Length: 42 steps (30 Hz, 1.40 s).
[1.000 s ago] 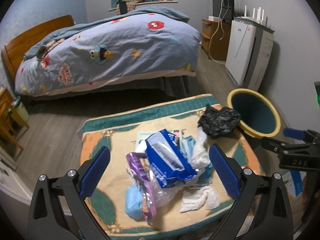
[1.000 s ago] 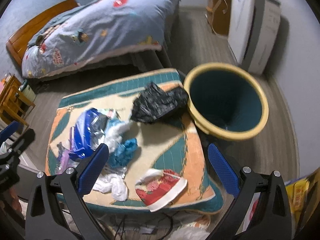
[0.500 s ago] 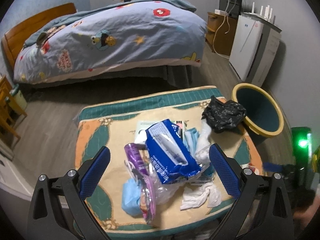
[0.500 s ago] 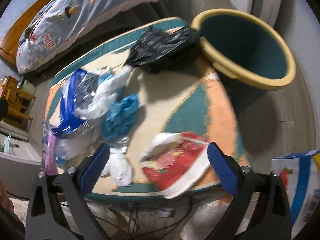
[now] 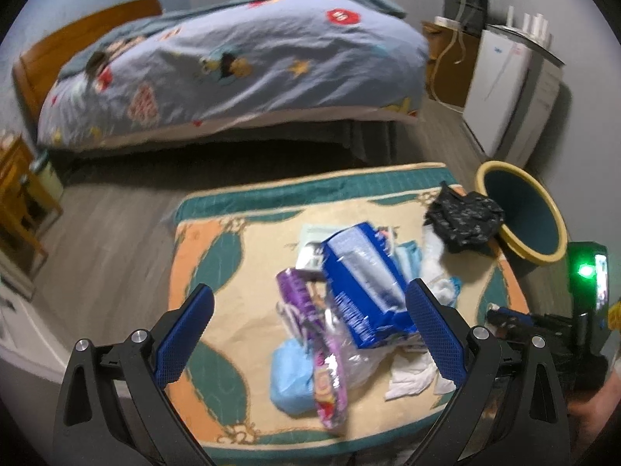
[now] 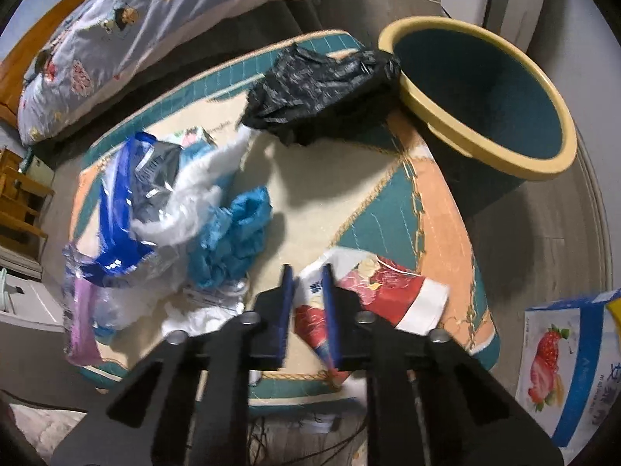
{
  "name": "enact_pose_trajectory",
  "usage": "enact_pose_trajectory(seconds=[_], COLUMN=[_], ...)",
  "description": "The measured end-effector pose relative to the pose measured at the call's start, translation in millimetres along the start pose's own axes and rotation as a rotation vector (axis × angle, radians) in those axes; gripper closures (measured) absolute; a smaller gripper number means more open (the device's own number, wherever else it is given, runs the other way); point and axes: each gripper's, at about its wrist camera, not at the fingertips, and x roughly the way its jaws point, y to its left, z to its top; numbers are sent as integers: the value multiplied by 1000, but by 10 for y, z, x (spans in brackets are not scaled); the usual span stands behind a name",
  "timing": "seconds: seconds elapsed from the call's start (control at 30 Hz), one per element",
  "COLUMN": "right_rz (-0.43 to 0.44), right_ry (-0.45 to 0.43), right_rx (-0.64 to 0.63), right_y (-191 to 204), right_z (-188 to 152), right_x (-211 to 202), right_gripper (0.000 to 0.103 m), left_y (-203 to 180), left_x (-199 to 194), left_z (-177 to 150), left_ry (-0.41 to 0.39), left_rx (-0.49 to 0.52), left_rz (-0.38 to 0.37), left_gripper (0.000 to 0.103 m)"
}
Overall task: Collect trash
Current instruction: 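Grasp the purple wrapper with the left tool while the right tool grasps the red-white paper cup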
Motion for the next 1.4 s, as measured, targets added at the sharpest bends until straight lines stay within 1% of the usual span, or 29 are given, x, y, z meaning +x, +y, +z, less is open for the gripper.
enact_pose_trajectory(seconds=[0.03,0.1,0.13,0.17,0.2,0.23,0.27,0.33,0.37,0.4,0.43,0.47,0.5,0.53,0.57,0.63,0.67,0.7,0.8,0.87,0.97,1.0,1.13,1.27,1.3,1.37,1.4], right_rz=[3,13,19,26,39,62,84,94,97,102,104,101,100,97,89,64,48,38,57,78,66,63,50,33,19,-12,-2], right_ry=[2,6,8,8,9,6,0,-17,-24,-29,-35,-40,-45,-47,-47,-48,-35,-23,38,68,106,111,122,124,122,110,101], right_rx=[-1,12,18,25,35,42,44,31,25,25,29,35,47,56,62,70,76,89,167,207,252,262,294,264,244,216,207], right_y=[-2,-17,-24,-44,-49,-46,-34,2,6,0,-24,-57,-103,-147,-184,-277,-319,-361,-514,-588,-636,-642,-663,-599,-570,-543,-532], right_z=[7,19,24,2,3,7,19,49,67,82,92,96,107,108,111,95,88,62,-20,-84,-122,-126,-158,-147,-139,-106,-92], right_x=[5,14,31,27,20,18,-8,-41,-69,-87,-115,-142,-170,-197,-217,-270,-270,-256,-161,-101,11,26,74,130,148,138,120], right_gripper=[103,103,103,103,103,103,103,102,102,102,100,93,85,65,45,34,29,28,26,25,21,21,15,14,16,35,40], left_y=[50,89,95,94,94,78,62,18,-2,-17,-34,-41,-43,-36,-33,-31,-32,-36,-113,-151,-221,-224,-184,-131,-101,-38,0], left_x=[38,130,221,275,352,401,446,548,599,629,682,729,774,784,777,715,661,623,404,292,155,153,227,302,345,425,472], left_z=[-25,-84,-127,-163,-208,-233,-257,-308,-333,-352,-368,-384,-391,-393,-379,-330,-296,-262,-135,-71,-5,9,-24,-65,-80,-123,-147], left_ry=[24,73,120,147,182,205,225,268,287,295,309,323,334,336,324,287,259,242,127,78,18,17,64,104,127,165,192], left_rx=[-21,-47,-55,-59,-63,-64,-59,-42,-35,-29,-18,-13,-12,-12,-9,-5,-6,-2,44,50,81,84,63,47,31,0,-18], left_rz=[0,1,-3,-7,-19,-31,-39,-51,-63,-65,-63,-64,-67,-67,-63,-60,-58,-53,-22,-33,-50,-50,-66,-66,-64,-60,-64], left_gripper=[5,5,7,8,12,22,27,43,46,52,55,66,79,89,92,100,100,100,100,100,100,100,100,100,100,100,96])
